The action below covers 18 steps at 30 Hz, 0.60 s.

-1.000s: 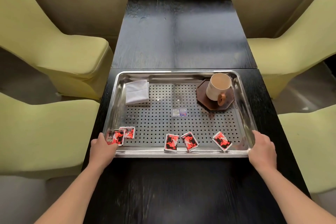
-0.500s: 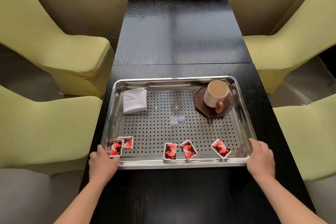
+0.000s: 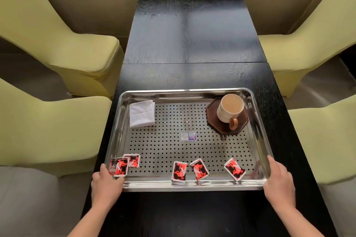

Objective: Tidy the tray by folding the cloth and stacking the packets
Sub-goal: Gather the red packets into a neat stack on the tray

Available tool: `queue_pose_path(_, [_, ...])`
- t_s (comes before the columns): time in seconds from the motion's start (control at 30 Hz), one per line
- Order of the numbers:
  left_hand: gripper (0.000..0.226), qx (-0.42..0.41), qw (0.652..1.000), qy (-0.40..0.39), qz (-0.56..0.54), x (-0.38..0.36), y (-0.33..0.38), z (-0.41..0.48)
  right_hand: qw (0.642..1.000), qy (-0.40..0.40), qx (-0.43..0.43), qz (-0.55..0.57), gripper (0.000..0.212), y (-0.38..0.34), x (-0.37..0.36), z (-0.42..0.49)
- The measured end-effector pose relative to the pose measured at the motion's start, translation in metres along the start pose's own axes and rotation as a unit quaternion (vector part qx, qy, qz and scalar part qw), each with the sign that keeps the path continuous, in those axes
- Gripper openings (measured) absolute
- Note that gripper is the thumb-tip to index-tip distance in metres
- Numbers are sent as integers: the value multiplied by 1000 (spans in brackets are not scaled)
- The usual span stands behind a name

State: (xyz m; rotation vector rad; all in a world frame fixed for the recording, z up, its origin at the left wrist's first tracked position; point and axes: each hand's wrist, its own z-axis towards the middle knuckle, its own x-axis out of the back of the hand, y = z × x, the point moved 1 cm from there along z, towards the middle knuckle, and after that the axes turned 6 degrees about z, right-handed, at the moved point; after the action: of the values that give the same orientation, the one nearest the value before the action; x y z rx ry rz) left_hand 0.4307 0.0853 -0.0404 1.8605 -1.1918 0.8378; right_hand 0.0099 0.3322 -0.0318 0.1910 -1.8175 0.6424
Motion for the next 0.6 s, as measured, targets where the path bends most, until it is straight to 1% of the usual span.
queue_pose_path(0.17, [80, 9, 1000, 0, -21, -1, -9, -12, 1000, -9, -7, 0, 73, 3, 4, -4])
queue_pose_path(0.27, [69, 17, 997, -11, -80, 2, -8, -12, 1000, -21, -11, 2, 70, -1, 9, -4])
queue_pose_path(0.33, [66, 38, 992, -17, -119, 7, -5, -12, 999, -30, -26, 13, 68, -4, 13, -3])
queue_pose_path(0.4, [66, 45, 994, 11, -98, 12, -4, -12, 999, -34, -28, -2, 65, -6, 15, -4])
queue_pose_path(0.43, [66, 27, 996, 43, -70, 15, -4, -14, 1000, -23, -11, -18, 62, -9, 14, -6])
queue_pose_path(0.5, [55, -49, 992, 102, -50, 18, -1, -19, 999, -1, 52, -17, 55, -18, 8, -9])
queue_pose_path(0.53, [48, -86, 989, 109, -57, 18, 2, -22, 996, -6, 87, 2, 53, -27, 2, -12])
queue_pose_path(0.6, [40, -132, 986, 89, -49, 14, 10, -26, 989, -53, 131, 42, 53, -48, -11, -18])
